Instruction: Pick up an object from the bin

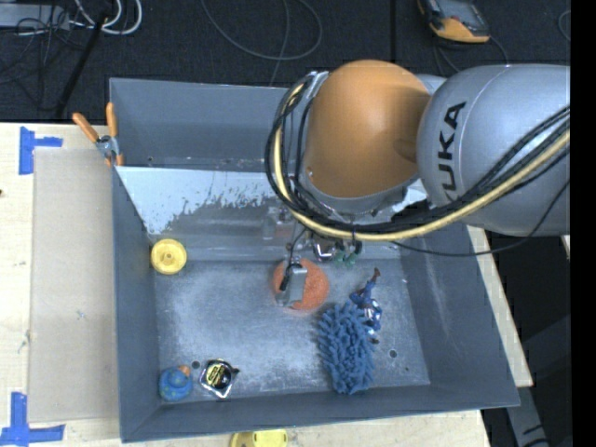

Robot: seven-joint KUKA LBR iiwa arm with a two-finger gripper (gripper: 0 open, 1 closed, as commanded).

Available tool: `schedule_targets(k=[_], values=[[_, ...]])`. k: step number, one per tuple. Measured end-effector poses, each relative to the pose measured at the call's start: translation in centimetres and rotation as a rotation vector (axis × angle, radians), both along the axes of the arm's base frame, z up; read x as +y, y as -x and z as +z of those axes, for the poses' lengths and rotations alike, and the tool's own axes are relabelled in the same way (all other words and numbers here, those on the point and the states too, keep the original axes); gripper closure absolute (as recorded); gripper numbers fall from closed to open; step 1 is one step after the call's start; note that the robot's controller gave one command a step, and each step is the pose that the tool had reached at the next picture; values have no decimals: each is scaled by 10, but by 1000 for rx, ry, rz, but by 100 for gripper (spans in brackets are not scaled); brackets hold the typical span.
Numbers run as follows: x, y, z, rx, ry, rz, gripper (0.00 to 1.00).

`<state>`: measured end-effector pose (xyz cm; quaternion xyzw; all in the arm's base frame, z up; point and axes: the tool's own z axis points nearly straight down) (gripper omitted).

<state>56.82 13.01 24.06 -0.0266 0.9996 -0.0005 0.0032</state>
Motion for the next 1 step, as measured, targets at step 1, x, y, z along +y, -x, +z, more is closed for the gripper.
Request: schedule_targets(k=[1], values=[[1, 1, -2, -6, -4, -12, 0]])
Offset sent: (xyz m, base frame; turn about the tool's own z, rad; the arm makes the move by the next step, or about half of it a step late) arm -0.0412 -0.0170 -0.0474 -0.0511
